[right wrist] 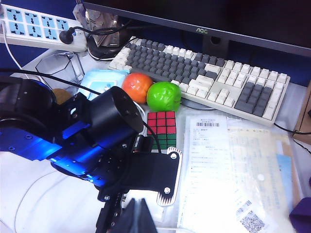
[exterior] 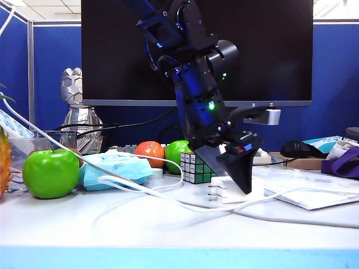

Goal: Pick up the Type-C charging cable and the charging base, insert one end of the Type-C charger into the corresponding slot on the base, and finally place the plugged-in charger back on the table.

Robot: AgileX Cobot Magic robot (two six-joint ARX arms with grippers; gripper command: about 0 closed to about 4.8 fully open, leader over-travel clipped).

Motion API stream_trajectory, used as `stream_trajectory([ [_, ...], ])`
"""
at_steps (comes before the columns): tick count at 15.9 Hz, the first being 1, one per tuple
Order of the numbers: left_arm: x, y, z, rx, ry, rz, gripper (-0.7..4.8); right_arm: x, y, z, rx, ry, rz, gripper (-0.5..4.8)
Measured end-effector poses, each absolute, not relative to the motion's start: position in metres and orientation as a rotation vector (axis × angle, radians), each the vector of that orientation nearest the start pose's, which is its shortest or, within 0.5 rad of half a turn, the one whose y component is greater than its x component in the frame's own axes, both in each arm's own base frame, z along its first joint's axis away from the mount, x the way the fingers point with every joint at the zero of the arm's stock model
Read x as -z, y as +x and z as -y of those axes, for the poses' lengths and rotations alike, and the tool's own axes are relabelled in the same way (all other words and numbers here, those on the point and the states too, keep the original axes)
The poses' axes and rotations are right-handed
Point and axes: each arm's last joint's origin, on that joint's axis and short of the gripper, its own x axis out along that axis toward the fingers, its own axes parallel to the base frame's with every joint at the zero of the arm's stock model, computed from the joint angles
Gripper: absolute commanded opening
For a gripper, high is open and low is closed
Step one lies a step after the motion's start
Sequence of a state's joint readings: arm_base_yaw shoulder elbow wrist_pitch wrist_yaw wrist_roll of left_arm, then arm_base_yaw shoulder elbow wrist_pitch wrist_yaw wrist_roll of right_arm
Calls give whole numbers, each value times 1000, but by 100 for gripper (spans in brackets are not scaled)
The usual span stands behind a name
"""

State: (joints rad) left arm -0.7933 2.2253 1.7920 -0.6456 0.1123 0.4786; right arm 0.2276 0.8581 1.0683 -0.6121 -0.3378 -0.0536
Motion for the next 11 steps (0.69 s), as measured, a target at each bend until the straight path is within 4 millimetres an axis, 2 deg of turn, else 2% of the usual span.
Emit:
stream_trajectory([
  [2,-171,332,340,1092,760,-872,430,-376,156,-46,-568,-29,-392,-1],
  [3,-166,331,340,1106,758,-891,397,-376,156,-46,-568,-29,-392,-1],
  [4,-166,331,340,1106,757,-889,321,-376,156,-46,-568,-29,-392,-1],
  [6,-165,331,341,1110,748,-885,286,-376,156,-46,-568,-29,-392,-1],
  [7,-165,331,342,1110,749,-883,70,-376,156,-46,-568,-29,-391,-1],
  [8,-166,330,344,1112,747,-877,-6,-376,156,-46,-568,-29,-391,-1],
  [10,-166,328,346,1113,743,-877,-6,-376,156,-46,-568,-29,-392,-1],
  [11,-202,321,338,1105,721,-824,-6,-376,156,-46,-568,-29,-391,-1],
])
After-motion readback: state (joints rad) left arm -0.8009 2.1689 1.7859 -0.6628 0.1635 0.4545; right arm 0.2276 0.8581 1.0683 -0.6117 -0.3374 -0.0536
